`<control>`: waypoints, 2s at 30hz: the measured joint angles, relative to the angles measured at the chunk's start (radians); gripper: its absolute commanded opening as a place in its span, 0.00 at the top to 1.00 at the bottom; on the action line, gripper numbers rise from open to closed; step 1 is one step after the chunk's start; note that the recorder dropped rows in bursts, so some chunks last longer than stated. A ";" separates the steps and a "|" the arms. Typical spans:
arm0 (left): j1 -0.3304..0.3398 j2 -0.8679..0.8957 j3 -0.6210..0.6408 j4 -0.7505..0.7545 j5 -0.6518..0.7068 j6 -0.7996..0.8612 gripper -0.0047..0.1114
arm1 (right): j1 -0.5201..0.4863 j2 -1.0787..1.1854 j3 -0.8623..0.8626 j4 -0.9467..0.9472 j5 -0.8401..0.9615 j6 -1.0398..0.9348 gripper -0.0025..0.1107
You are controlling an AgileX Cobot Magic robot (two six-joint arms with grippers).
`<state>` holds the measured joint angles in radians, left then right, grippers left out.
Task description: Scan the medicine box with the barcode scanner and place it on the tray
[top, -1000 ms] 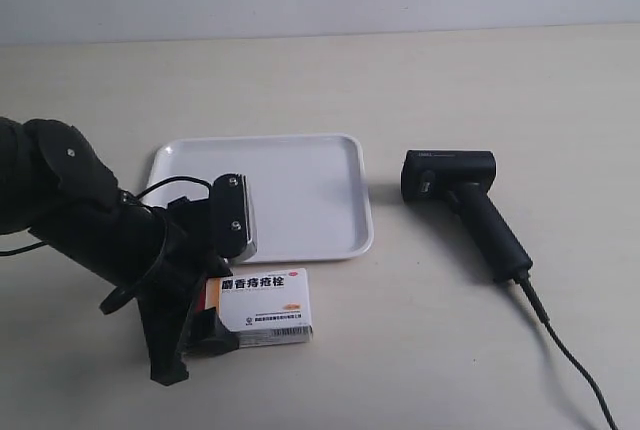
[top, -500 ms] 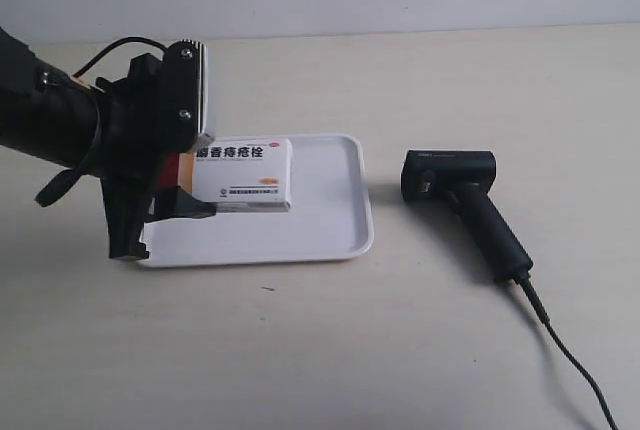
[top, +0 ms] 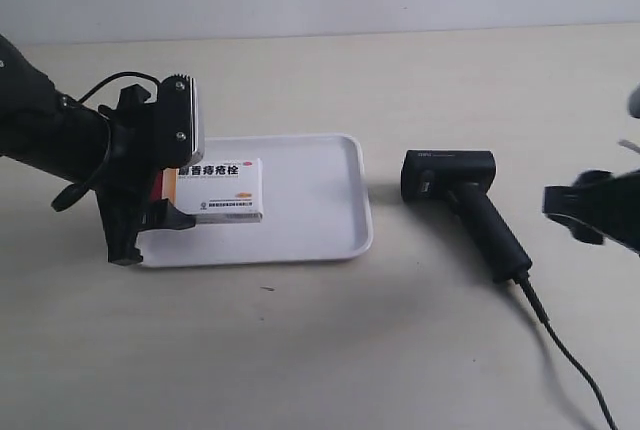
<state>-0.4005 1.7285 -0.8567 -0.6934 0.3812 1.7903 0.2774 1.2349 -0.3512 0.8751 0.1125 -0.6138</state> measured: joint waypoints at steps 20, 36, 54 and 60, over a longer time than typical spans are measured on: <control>0.014 0.004 -0.029 -0.043 0.032 0.011 0.96 | 0.138 0.595 -0.376 0.004 -0.058 -0.139 0.21; 0.022 0.007 -0.029 -0.043 0.032 0.013 0.96 | 0.141 0.470 -0.399 -0.093 0.087 -0.219 0.98; 0.119 0.026 -0.033 -0.368 0.200 0.299 0.96 | 0.141 0.502 -0.363 -0.130 -0.103 -0.177 0.98; 0.116 0.189 -0.099 -0.478 0.167 0.301 0.96 | 0.141 0.590 -0.363 -0.123 -0.156 -0.112 0.98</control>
<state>-0.2843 1.9179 -0.9555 -1.1718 0.5481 2.0917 0.4182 1.8252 -0.7146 0.7518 -0.0433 -0.7261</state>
